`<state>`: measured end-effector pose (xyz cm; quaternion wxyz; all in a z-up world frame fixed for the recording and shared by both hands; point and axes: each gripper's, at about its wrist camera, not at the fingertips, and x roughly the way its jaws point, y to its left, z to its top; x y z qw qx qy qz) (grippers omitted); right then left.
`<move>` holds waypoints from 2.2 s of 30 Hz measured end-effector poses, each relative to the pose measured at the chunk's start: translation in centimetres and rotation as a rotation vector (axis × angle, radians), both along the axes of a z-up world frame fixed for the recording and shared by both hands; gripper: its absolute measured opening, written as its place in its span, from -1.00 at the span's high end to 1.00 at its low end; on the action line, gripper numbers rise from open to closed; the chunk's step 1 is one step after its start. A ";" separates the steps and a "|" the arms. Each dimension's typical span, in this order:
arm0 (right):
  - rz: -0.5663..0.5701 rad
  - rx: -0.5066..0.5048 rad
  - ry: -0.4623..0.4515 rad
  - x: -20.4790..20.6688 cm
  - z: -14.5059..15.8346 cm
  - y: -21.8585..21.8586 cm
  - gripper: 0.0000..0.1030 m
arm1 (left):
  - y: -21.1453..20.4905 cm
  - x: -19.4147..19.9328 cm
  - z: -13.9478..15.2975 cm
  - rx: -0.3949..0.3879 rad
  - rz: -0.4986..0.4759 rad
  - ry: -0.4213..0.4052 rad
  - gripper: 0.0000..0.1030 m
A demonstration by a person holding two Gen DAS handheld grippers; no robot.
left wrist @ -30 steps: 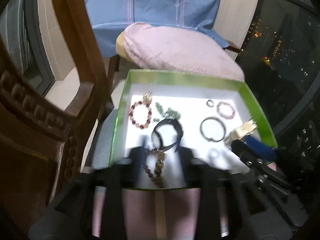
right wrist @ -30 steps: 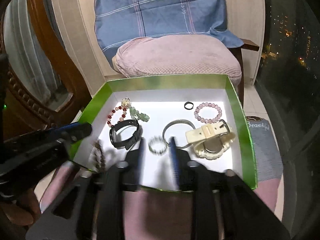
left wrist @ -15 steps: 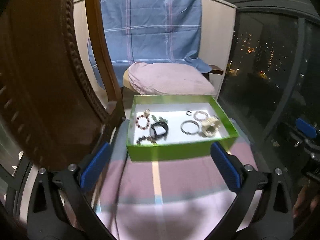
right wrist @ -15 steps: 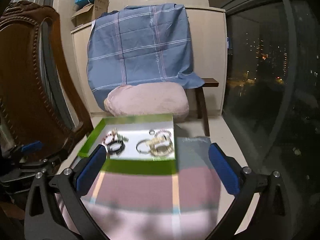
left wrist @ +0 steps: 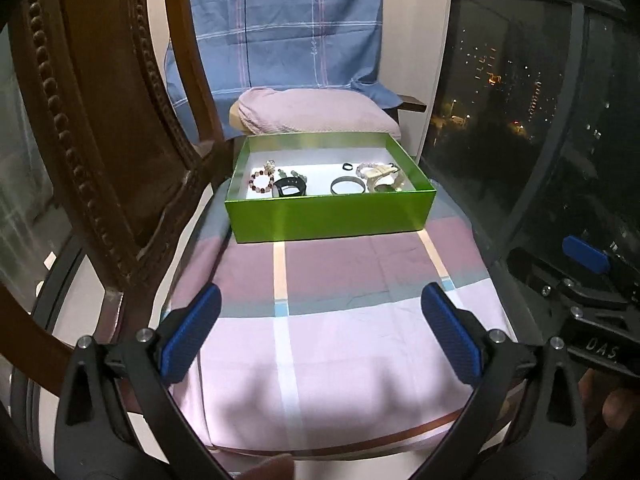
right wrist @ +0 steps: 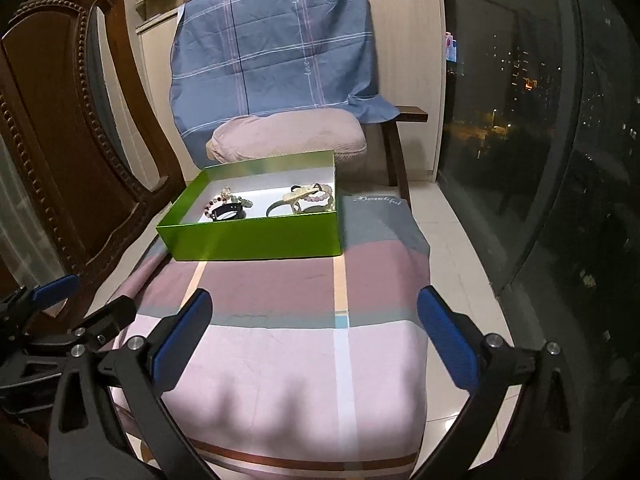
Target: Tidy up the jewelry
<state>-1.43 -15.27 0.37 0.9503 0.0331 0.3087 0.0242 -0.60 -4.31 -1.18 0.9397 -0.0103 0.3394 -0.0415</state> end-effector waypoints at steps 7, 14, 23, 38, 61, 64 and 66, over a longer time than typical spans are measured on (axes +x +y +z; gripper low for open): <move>0.004 -0.004 -0.001 0.2 -0.2 0.2 -0.94 | 0.3 0.2 -0.1 0.004 0.014 0.004 -0.92; 0.004 -0.007 -0.008 0.5 -0.1 0.5 -0.94 | 1.0 0.4 0.2 -0.023 0.022 0.004 -0.92; 0.006 -0.006 -0.008 0.6 0.1 0.5 -0.94 | 1.0 0.3 0.5 -0.012 0.020 -0.003 -0.92; 0.006 -0.006 -0.007 0.4 0.1 0.4 -0.94 | 1.3 0.2 0.9 -0.006 0.028 -0.028 -0.92; 0.009 -0.014 -0.009 0.3 0.1 0.5 -0.94 | 1.0 0.0 1.3 -0.002 0.029 -0.040 -0.92; 0.009 -0.012 -0.006 0.3 0.1 0.5 -0.94 | 0.9 0.0 1.2 0.003 0.029 -0.040 -0.92; 0.010 -0.013 -0.006 0.3 0.1 0.6 -0.94 | 0.8 0.0 1.2 0.002 0.029 -0.039 -0.92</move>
